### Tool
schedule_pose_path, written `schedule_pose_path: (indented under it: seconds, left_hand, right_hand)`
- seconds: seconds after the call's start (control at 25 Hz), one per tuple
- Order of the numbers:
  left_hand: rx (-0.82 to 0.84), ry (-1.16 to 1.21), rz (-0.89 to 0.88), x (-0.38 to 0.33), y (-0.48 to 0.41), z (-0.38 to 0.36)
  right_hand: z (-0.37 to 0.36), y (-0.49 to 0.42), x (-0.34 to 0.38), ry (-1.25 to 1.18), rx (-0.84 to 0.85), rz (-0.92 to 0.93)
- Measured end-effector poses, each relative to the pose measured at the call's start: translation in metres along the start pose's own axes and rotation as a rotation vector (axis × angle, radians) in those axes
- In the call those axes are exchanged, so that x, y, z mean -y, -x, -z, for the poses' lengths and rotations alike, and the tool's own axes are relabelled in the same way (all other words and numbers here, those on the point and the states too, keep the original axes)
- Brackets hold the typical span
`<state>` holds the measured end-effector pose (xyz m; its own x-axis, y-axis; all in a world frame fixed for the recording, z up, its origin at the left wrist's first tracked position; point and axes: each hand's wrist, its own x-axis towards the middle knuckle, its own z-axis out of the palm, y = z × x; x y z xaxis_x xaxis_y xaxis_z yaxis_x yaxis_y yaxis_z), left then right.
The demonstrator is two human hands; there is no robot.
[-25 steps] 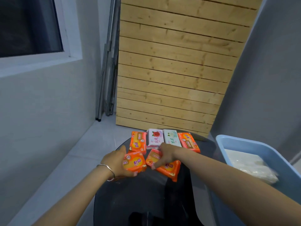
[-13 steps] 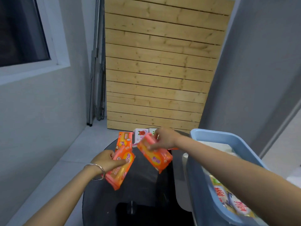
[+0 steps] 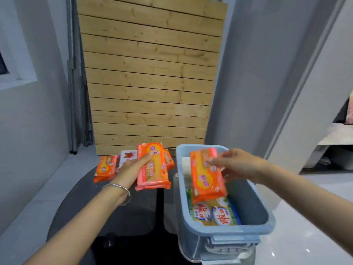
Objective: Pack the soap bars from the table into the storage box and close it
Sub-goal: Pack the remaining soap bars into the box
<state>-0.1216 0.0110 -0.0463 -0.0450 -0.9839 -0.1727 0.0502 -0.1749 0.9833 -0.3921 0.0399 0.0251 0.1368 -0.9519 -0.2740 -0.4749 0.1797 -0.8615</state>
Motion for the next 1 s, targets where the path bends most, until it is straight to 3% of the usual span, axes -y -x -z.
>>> schedule_pose_path:
  seconds: [0.12, 0.24, 0.36, 0.48, 0.56, 0.68, 0.8, 0.92, 1.0]
  left_hand:
    - [-0.021, 0.006, 0.000, -0.005, 0.006, -0.011]
    - [-0.038, -0.013, 0.030, -0.006, 0.011, -0.016]
    - [-0.030, -0.025, 0.026, -0.007, 0.013, -0.019]
    - [0.001, -0.004, 0.010, -0.009, 0.012, -0.020]
    - [0.019, 0.012, -0.004, -0.011, 0.012, -0.023]
    - [0.045, -0.011, -0.019, -0.016, 0.013, -0.029]
    - [0.112, -0.059, -0.057, -0.025, 0.016, -0.043]
    - [0.192, -0.110, -0.090, -0.033, 0.015, -0.057]
    - [0.261, -0.165, -0.097, -0.036, 0.011, -0.072]
  right_hand:
    - [-0.024, -0.010, -0.039, -0.037, 0.092, -0.174]
    - [-0.039, -0.018, -0.055, -0.028, 0.095, -0.193]
    - [-0.026, -0.015, -0.060, 0.200, 0.133, 0.013]
    - [-0.024, -0.006, -0.064, 0.545, 0.282, 0.164]
    - [-0.033, -0.009, -0.070, 0.772, 0.254, 0.274]
    - [-0.047, -0.015, -0.067, 0.850, 0.147, 0.336]
    - [-0.030, -0.012, -0.054, 0.649, 0.187, 0.275]
    - [0.010, 0.004, -0.026, 0.244, -0.018, 0.318]
    - [0.027, 0.012, -0.017, 0.250, -0.089, 0.454]
